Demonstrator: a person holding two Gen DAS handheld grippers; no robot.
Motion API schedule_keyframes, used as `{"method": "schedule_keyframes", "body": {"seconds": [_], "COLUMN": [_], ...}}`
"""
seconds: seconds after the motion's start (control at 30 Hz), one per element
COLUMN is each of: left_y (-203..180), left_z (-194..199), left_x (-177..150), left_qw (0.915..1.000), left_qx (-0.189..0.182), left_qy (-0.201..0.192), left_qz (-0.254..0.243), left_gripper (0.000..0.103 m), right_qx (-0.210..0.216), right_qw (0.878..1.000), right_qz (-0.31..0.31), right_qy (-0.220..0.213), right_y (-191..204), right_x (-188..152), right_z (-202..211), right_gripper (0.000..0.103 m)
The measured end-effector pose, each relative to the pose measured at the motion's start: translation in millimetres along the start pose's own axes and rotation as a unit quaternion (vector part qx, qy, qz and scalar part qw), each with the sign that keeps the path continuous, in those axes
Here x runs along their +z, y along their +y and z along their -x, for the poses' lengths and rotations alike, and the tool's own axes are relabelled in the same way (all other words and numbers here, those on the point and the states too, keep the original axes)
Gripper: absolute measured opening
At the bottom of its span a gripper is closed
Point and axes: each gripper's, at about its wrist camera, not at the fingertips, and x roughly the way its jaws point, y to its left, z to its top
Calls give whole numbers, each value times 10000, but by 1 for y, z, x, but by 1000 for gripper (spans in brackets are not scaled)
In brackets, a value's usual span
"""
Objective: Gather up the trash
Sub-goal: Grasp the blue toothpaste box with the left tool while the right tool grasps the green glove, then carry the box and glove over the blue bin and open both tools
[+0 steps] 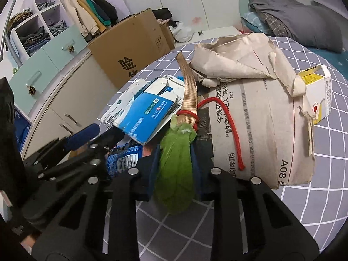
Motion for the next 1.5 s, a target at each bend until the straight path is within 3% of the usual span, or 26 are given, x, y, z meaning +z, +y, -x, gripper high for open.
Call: {"method": "schedule_keyframes", "body": {"seconds": [0.27, 0.47, 0.57, 0.7, 0.9, 1.13, 1.3, 1.5], "left_y": [-25, -2, 9, 29, 51, 53, 58, 58], "left_z": [6, 22, 26, 33, 41, 75, 91, 118], "left_x": [4, 11, 10, -1, -16, -10, -1, 1], "left_qw": [9946, 9972, 9962, 9890, 9742, 9739, 9751, 9791], "left_qx": [163, -242, -578, -1042, -1427, -1385, -1142, -971], "left_qy": [-516, -714, -546, -361, -165, -227, 174, 55], "left_qz": [-882, 17, 361, 988, 1740, 1782, 1895, 1786], "left_gripper": [34, 27, 27, 28, 28, 27, 27, 27], "right_qx": [33, 81, 118, 142, 172, 232, 284, 349], "right_qw": [10000, 9998, 9997, 9997, 9995, 9985, 9977, 9967], "right_qz": [-73, -87, -83, -65, 12, 77, 134, 230], "right_qy": [-46, -146, -182, -171, -271, -486, -598, -702], "right_y": [-7, -7, -6, -4, 4, 11, 16, 20], "right_x": [1, 2, 3, 1, -2, 1, 1, 0], "right_z": [0, 9, 15, 20, 31, 55, 72, 88], "right_gripper": [17, 15, 15, 15, 15, 15, 15, 15]}}
